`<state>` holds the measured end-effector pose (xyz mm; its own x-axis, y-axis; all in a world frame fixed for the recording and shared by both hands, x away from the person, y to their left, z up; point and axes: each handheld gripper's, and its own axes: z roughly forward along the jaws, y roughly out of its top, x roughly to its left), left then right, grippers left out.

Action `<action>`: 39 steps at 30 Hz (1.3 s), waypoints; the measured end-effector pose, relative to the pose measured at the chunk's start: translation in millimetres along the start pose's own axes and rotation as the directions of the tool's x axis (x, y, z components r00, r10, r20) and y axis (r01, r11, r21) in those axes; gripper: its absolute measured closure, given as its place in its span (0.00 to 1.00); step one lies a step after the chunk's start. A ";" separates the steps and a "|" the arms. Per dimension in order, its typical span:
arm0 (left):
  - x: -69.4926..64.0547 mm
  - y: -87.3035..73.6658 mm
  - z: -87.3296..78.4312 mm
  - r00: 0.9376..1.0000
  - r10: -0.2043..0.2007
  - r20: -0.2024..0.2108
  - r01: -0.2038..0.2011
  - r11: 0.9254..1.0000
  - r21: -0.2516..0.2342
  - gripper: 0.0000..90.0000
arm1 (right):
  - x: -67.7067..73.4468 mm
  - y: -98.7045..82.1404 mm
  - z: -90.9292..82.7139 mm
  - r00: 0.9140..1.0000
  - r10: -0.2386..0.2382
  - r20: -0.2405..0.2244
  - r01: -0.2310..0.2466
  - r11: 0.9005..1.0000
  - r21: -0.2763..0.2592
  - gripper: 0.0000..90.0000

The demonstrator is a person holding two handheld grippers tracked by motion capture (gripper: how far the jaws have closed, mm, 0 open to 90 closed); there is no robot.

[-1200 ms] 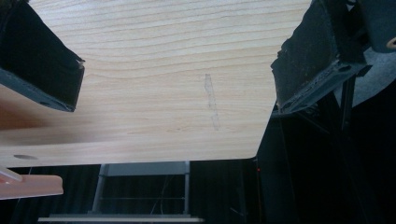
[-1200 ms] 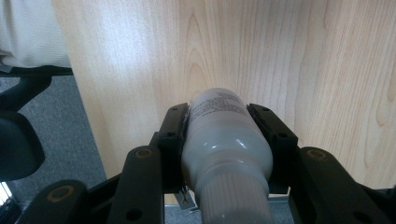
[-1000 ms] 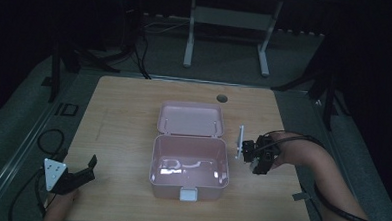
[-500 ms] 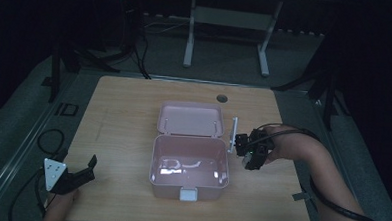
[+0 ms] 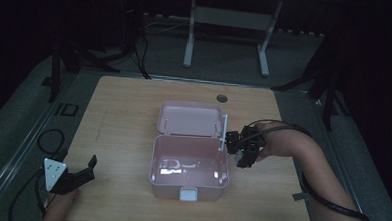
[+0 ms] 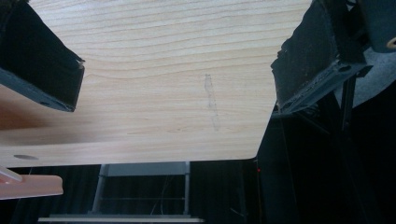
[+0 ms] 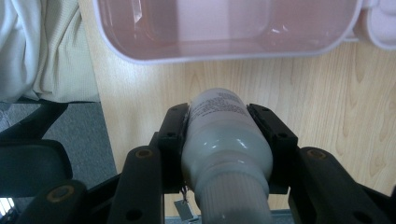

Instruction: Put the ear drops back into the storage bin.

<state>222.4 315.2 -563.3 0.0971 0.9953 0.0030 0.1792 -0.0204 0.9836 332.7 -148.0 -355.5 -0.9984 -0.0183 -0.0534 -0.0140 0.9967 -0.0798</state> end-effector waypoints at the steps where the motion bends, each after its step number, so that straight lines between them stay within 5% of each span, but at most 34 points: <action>1: 0.1 0.0 0.0 1.000 0.001 0.000 -0.001 1.000 0.000 0.02 | 0.2 2.5 -0.3 1.000 -0.003 -0.001 0.003 1.000 0.000 0.66; 20: 0.4 0.0 -0.3 1.000 0.000 0.003 0.000 1.000 0.001 0.02 | -0.8 57.0 -1.2 0.998 -0.062 -0.016 0.062 0.998 -0.018 0.66; 39: 0.6 0.1 -0.2 1.000 0.000 0.001 0.000 1.000 0.002 0.02 | -0.5 64.0 37.1 0.995 -0.069 -0.073 0.068 0.998 -0.013 0.66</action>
<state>222.3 315.8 -563.3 0.0975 0.9952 0.0025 0.1815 -0.0203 0.9832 334.3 -87.1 -397.5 -0.9964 -0.0811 0.0252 -0.0827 0.9941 -0.0704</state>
